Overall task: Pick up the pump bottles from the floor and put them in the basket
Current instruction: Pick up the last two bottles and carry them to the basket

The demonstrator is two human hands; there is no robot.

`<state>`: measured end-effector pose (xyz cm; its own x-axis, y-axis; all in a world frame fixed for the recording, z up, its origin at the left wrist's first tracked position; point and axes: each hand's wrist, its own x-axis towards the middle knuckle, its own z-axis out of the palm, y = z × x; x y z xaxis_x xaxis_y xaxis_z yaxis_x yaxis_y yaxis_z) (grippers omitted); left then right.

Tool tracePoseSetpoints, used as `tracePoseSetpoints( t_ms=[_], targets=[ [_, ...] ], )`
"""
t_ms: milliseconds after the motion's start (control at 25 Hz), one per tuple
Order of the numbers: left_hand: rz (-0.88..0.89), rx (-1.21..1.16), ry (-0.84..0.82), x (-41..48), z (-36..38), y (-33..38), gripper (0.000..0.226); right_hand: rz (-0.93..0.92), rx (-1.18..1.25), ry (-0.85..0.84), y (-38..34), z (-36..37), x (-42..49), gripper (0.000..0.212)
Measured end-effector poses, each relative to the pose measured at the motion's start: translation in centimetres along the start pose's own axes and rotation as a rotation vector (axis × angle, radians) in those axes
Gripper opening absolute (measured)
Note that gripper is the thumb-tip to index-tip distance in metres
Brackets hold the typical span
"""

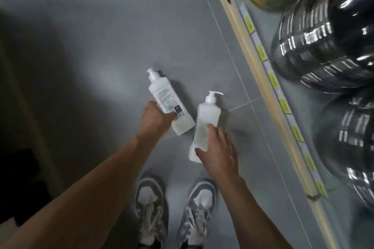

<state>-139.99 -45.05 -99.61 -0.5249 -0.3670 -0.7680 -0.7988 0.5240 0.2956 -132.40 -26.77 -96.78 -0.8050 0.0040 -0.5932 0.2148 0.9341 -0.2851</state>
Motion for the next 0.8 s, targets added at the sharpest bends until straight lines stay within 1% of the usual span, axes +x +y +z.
tracePoseSetpoints(
  t_ms=[80,120,240,320,400,480,560,640,720,800],
  targets=[
    [-0.009,0.011,0.115,2.0,2.6,-0.5,0.075,0.004,0.008,0.063,0.7,3.1,2.2,0.084],
    [-0.03,-0.014,0.144,3.0,3.7,-0.9,0.076,0.015,0.017,0.094,0.9,4.4,3.1,0.089],
    [-0.11,-0.206,0.128,6.0,6.1,-1.4,0.08,0.102,0.1,0.167,1.2,7.2,4.9,0.101],
    [-0.152,-0.371,0.139,7.6,7.1,-1.2,0.089,0.153,0.151,0.217,1.4,8.4,5.7,0.109],
    [-0.205,-0.505,0.17,8.6,7.7,-0.3,0.102,0.193,0.195,0.208,1.8,8.9,6.3,0.115],
    [-0.251,-0.565,0.199,9.3,8.0,0.4,0.105,0.247,0.248,0.173,1.9,9.4,7.0,0.119],
    [-0.253,-0.549,0.211,9.9,8.4,0.6,0.094,0.331,0.339,0.16,1.9,10.2,7.6,0.117],
    [-0.217,-0.499,0.197,10.1,8.5,0.8,0.081,0.464,0.468,0.169,1.5,10.7,8.1,0.111],
    [-0.165,-0.458,0.166,10.4,8.1,0.9,0.075,0.587,0.549,0.18,0.9,10.8,8.7,0.103],
    [-0.109,-0.37,0.139,10.6,7.4,0.6,0.071,0.654,0.584,0.179,0.6,10.8,9.0,0.093]
  ],
)
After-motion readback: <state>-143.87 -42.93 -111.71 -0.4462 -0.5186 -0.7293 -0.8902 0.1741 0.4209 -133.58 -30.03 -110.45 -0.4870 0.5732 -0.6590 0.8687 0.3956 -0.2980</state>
